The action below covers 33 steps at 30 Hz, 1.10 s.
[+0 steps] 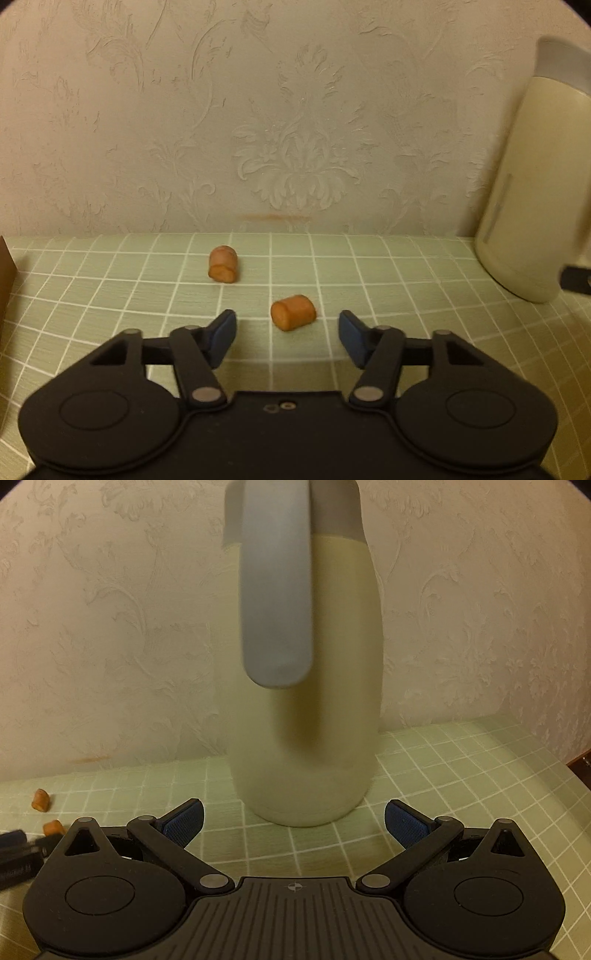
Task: Organize fruits
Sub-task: 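Grasp a small orange cylindrical piece with the left gripper, then grasp another orange piece with the right gripper while the left gripper holds its piece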
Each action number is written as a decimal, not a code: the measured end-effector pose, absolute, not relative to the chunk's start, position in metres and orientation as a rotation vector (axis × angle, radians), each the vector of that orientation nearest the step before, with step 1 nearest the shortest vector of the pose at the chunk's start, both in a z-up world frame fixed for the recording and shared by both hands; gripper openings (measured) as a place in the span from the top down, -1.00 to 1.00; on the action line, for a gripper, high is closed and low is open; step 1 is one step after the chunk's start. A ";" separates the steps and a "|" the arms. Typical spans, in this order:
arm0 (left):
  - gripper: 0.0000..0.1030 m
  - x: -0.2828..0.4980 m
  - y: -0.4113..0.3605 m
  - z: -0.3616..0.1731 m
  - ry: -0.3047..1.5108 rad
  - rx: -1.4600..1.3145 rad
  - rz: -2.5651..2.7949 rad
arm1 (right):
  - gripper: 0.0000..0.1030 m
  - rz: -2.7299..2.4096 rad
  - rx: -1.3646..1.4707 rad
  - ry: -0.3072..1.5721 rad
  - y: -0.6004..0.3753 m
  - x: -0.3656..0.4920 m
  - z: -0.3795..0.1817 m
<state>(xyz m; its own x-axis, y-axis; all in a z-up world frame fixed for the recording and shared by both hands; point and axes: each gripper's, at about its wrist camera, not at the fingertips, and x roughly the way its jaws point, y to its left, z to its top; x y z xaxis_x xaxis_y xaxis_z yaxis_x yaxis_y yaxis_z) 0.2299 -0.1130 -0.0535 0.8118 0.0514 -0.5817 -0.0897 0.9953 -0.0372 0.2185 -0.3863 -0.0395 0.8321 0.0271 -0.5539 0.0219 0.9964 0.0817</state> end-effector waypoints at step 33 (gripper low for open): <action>0.64 0.180 -0.042 -0.004 0.534 -0.071 0.134 | -1.00 0.141 0.057 0.600 -0.304 0.228 -0.036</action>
